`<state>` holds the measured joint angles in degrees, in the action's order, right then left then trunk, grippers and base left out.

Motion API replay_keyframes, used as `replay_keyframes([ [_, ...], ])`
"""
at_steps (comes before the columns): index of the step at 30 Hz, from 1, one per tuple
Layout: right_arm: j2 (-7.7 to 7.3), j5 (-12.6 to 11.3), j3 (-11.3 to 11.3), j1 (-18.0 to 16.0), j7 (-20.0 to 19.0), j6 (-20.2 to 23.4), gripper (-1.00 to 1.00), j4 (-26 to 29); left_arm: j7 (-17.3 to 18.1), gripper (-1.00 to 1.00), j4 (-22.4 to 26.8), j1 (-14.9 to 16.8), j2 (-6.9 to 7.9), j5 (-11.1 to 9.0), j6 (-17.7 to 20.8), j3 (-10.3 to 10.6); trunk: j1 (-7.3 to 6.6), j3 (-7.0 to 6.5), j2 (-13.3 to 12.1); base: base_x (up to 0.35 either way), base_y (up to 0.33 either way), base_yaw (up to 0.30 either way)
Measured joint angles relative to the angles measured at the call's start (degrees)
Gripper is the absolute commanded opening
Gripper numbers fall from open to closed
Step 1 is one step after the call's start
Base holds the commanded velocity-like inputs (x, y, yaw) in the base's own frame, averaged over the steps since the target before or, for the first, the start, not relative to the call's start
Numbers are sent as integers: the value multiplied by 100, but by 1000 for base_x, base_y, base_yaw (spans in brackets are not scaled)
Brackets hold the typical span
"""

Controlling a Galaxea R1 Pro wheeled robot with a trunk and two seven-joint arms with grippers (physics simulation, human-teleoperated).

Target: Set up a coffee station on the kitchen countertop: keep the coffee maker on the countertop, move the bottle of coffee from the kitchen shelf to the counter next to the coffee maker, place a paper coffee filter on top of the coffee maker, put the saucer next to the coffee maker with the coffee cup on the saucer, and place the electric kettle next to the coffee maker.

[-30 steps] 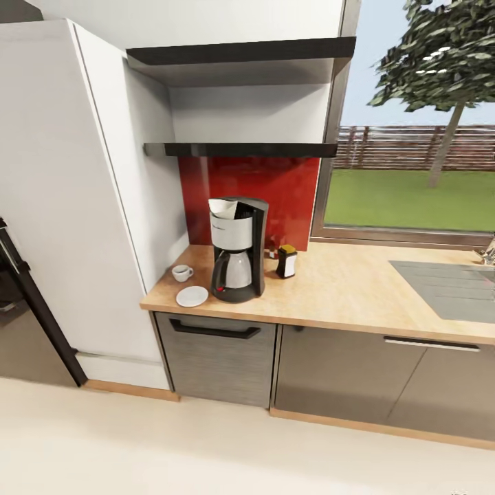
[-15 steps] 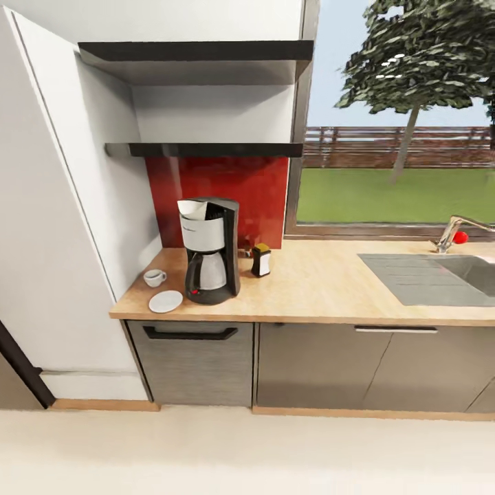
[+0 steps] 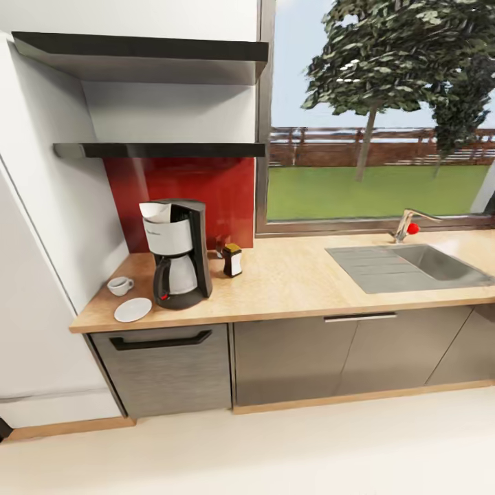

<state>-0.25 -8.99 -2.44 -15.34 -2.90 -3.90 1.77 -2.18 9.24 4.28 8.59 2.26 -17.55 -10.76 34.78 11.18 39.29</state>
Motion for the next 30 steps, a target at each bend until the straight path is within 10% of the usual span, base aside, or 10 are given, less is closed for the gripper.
replay_keyframes([
  [30, 0, 0, -2, -2, 0, 0, 100, 0, 4, 100, -15, 0, -30, 4, 1, 8, 0, 0, 0, 0, 0, -274],
])
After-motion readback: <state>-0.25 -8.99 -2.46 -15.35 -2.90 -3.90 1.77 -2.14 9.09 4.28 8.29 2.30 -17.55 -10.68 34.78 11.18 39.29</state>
